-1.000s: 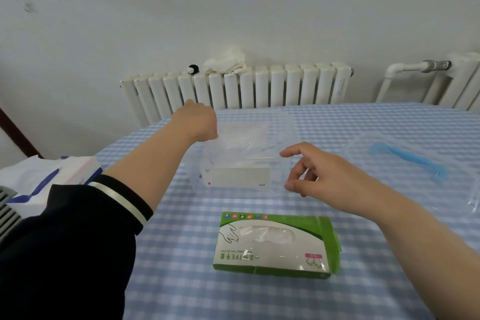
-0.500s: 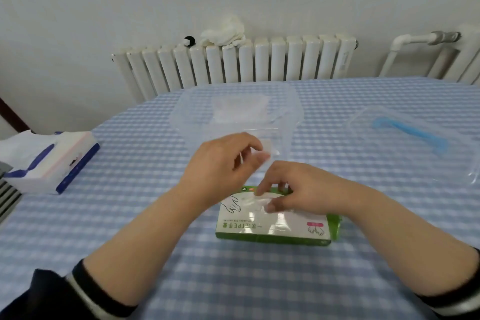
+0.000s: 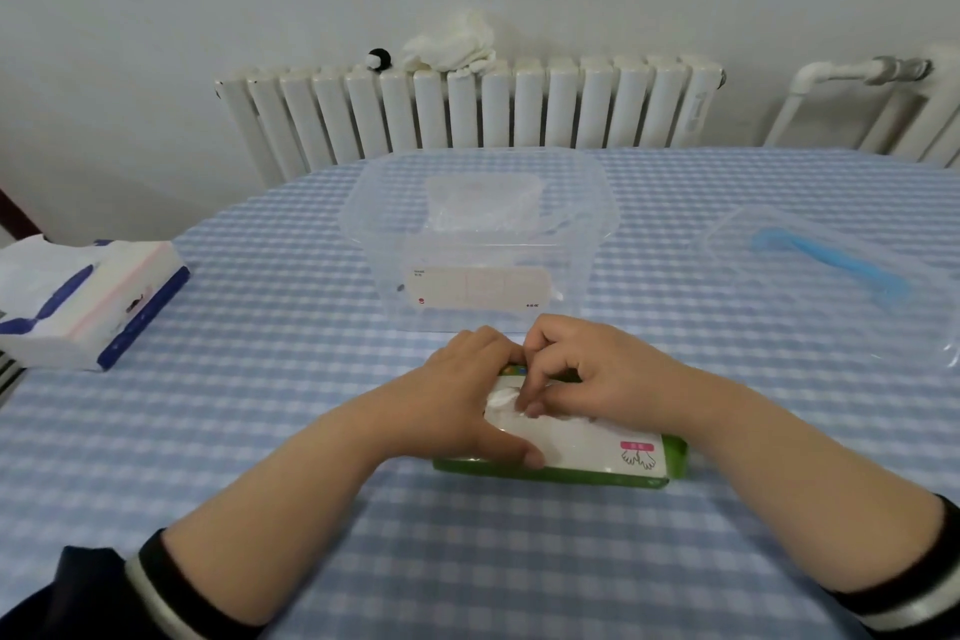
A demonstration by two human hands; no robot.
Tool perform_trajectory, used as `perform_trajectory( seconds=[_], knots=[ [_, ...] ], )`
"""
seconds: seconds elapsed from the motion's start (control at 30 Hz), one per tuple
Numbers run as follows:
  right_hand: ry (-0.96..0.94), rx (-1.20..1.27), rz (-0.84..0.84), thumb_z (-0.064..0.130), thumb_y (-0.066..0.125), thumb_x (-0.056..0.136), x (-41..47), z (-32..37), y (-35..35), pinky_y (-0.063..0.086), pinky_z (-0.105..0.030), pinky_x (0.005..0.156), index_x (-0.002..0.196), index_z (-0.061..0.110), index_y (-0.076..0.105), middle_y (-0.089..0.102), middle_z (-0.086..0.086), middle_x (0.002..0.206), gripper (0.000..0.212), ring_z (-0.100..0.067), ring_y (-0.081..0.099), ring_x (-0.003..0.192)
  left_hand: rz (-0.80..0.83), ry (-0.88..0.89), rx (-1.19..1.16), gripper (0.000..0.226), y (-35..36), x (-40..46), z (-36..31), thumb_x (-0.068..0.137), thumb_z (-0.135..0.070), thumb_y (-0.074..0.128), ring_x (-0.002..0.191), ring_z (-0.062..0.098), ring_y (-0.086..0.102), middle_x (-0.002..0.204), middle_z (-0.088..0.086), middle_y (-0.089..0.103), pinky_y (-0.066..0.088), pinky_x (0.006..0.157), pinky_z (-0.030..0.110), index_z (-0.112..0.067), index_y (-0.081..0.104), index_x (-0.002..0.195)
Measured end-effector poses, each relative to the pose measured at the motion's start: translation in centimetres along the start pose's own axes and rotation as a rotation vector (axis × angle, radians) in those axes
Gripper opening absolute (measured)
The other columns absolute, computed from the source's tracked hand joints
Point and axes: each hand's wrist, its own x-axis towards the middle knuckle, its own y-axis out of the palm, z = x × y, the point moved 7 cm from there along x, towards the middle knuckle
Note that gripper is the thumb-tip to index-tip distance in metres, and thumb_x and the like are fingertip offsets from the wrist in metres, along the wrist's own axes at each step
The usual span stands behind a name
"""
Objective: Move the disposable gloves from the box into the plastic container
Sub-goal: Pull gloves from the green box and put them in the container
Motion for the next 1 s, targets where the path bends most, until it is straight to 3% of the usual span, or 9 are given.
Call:
perform_trajectory(
  seconds=[0.1, 0.23, 0.4, 0.5, 0.6, 0.63, 0.77, 0.9, 1.0],
  knots=[
    [-0.020, 0.003, -0.031, 0.026, 0.071, 0.085, 0.1, -0.1, 0.1, 0.046, -0.027, 0.084, 0.080, 0.031, 0.074, 0.056, 0.017, 0.097, 0.008, -0.003, 0.056, 0.094, 0.002, 0.007, 0.001, 0.062, 0.0, 0.0, 0.1, 0.067, -0.062, 0.078, 0.110, 0.002, 0.034, 0.113, -0.022, 0.037, 0.041, 0.098, 0.032, -0.044, 0.040, 0.112],
    [-0.055, 0.057, -0.067, 0.020, 0.070, 0.087, 0.0, 0.3, -0.1, 0.043, -0.021, 0.087, 0.079, 0.026, 0.070, 0.062, 0.017, 0.094, 0.009, -0.004, 0.056, 0.098, 0.003, 0.001, 0.010, 0.055, 0.0, 0.0, 0.0, 0.068, -0.061, 0.077, 0.108, 0.002, 0.035, 0.110, -0.022, 0.037, 0.042, 0.097, 0.031, -0.041, 0.042, 0.106],
    [-0.030, 0.104, -0.104, 0.019, 0.066, 0.090, -0.2, 0.6, -0.2, 0.043, -0.014, 0.077, 0.078, 0.031, 0.065, 0.066, 0.016, 0.085, 0.017, 0.000, 0.059, 0.087, 0.013, 0.007, 0.018, 0.058, -0.2, -0.1, -0.1, 0.071, -0.060, 0.075, 0.113, 0.005, 0.034, 0.117, -0.018, 0.040, 0.041, 0.100, 0.032, -0.037, 0.046, 0.116],
    [-0.020, 0.263, -0.202, 0.015, 0.059, 0.094, -0.6, 1.6, -1.5, 0.043, -0.010, 0.071, 0.081, 0.025, 0.063, 0.070, 0.014, 0.077, 0.017, 0.007, 0.060, 0.075, 0.019, 0.006, 0.046, 0.061, -0.1, -0.1, -0.2, 0.071, -0.062, 0.074, 0.114, 0.004, 0.033, 0.119, -0.022, 0.038, 0.038, 0.098, 0.027, -0.042, 0.042, 0.119],
    [-0.047, 0.287, -0.296, 0.019, 0.063, 0.092, -0.8, 2.2, -3.8, 0.045, -0.011, 0.069, 0.082, 0.023, 0.064, 0.072, 0.011, 0.081, 0.011, 0.002, 0.062, 0.075, 0.025, 0.006, 0.073, 0.073, -0.1, -0.1, -0.4, 0.072, -0.062, 0.074, 0.117, 0.000, 0.029, 0.122, -0.026, 0.034, 0.031, 0.097, 0.022, -0.044, 0.036, 0.133],
    [-0.028, 0.244, -0.253, 0.026, 0.068, 0.087, -0.8, 2.1, -4.0, 0.045, -0.013, 0.070, 0.083, 0.026, 0.066, 0.071, 0.013, 0.086, 0.005, 0.001, 0.062, 0.077, 0.026, 0.001, 0.063, 0.076, -0.2, -0.2, -0.3, 0.073, -0.062, 0.074, 0.118, 0.000, 0.028, 0.123, -0.027, 0.034, 0.032, 0.099, 0.023, -0.043, 0.036, 0.135],
    [0.091, 0.037, 0.094, 0.046, 0.078, 0.073, -0.7, -0.1, -0.9, 0.042, -0.012, 0.081, 0.094, 0.043, 0.069, 0.055, 0.024, 0.102, 0.023, 0.003, 0.053, 0.093, 0.025, 0.014, 0.062, 0.073, -0.1, -0.4, -0.5, 0.074, -0.059, 0.074, 0.121, -0.001, 0.029, 0.128, -0.026, 0.037, 0.035, 0.105, 0.028, -0.039, 0.037, 0.134],
    [0.032, 0.083, -0.024, 0.032, 0.076, 0.081, -0.3, 0.1, -0.8, 0.041, -0.014, 0.081, 0.077, 0.035, 0.071, 0.058, 0.018, 0.098, 0.007, 0.000, 0.056, 0.093, 0.009, 0.045, 0.037, 0.071, -0.2, -0.5, -1.0, 0.075, -0.054, 0.075, 0.127, -0.002, 0.026, 0.134, -0.025, 0.035, 0.031, 0.108, 0.024, -0.038, 0.040, 0.134],
    [-0.010, 0.112, -0.096, 0.025, 0.073, 0.085, -0.5, 0.7, -0.8, 0.047, -0.020, 0.080, 0.080, 0.023, 0.073, 0.067, 0.013, 0.089, 0.005, -0.005, 0.061, 0.089, 0.011, 0.037, 0.031, 0.065, -0.3, -0.4, -0.8, 0.075, -0.054, 0.075, 0.124, -0.003, 0.027, 0.128, -0.028, 0.035, 0.032, 0.106, 0.024, -0.041, 0.041, 0.128]
  ],
)
